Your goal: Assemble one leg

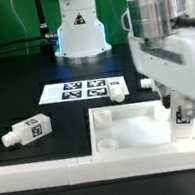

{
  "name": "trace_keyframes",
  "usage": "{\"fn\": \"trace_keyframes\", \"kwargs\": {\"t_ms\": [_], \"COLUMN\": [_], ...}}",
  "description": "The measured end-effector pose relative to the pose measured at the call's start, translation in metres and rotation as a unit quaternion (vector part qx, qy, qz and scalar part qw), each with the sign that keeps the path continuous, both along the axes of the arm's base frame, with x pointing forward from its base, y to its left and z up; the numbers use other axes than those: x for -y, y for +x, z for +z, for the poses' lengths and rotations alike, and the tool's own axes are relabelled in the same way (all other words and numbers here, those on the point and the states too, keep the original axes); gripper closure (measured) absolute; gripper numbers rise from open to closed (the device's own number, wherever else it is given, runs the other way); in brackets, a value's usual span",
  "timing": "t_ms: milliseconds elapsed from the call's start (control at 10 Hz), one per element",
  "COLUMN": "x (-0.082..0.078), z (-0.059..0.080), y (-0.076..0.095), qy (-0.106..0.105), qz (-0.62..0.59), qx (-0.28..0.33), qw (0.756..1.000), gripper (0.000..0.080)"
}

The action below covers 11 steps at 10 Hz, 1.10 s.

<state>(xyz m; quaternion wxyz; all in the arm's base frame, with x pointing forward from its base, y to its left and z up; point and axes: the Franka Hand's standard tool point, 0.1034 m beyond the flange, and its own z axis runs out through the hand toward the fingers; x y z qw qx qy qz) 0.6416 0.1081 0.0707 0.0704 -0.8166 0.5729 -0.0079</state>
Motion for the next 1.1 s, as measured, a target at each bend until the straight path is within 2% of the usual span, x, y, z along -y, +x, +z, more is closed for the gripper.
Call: {"fn": "trace_keyframes", "kwargs": {"t_ms": [100, 200, 300, 400, 500, 600, 700, 800, 1000, 1100], "x": [-0.0032, -0.0015, 0.0005, 0.0021, 0.0020, -0.0027, -0.0052, -0.0038, -0.0034, -0.0031], "z": [0.0010, 0.0001, -0.0001, 0.0000, 0.0001, 0.0003, -0.0006, -0.0006, -0.0007, -0.0008], "y": [-0.0014, -0.0013, -0.0012, -0.0009, -0.0010, -0.0003, 0.0004, 0.0007, 0.0006, 0.0006], "qy": [-0.002, -0.003, -0.012, -0.020, -0.036, -0.063, -0.063, -0.061, -0.062, -0.060], "qz": [0.080, 0.084, 0.131, 0.171, 0.241, 0.373, 0.415, 0.384, 0.376, 0.353], "qx": [0.004, 0.005, 0.009, 0.012, 0.016, 0.025, 0.033, 0.030, 0.029, 0.027], "qw": [0.997, 0.996, 0.991, 0.985, 0.970, 0.925, 0.907, 0.921, 0.924, 0.933], "gripper": [0.0236, 0.0236, 0.0162, 0.0153, 0.0153, 0.0151, 0.0151, 0.0190, 0.0474, 0.0474]}}
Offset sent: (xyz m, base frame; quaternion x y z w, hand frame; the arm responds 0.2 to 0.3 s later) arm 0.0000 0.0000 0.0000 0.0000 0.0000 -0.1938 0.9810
